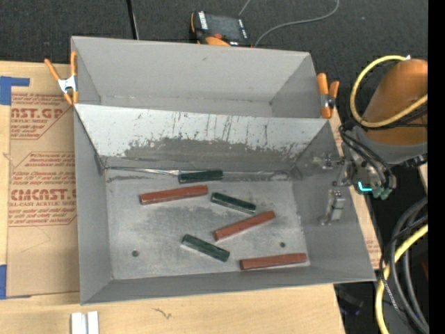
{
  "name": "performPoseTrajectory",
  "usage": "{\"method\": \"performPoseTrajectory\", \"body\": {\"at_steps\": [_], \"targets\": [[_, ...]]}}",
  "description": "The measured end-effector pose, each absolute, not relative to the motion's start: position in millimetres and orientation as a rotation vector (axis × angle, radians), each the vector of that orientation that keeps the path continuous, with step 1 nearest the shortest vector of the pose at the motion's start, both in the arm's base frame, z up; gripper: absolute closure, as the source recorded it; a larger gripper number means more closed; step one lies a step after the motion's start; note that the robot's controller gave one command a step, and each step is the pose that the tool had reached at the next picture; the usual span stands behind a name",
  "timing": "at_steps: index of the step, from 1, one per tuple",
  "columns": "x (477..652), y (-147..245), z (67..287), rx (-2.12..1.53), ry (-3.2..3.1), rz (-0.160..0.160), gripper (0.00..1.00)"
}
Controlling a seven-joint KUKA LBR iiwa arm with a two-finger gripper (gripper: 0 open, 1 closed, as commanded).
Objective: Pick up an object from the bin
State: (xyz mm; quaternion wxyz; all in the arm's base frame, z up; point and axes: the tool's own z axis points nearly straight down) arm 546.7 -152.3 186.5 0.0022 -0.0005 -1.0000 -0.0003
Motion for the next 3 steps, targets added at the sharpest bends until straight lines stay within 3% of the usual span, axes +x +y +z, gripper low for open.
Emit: {"method": "performPoseTrajectory", "body": {"at_steps": [1,2,3], "targets": [[558.9,-97,65,0.233,-3.129,-0.005,0.00],[564.7,-72,70,0.336,-3.126,-0.001,0.00],[564.7,-73,70,0.336,-3.125,0.000,1.00]]}}
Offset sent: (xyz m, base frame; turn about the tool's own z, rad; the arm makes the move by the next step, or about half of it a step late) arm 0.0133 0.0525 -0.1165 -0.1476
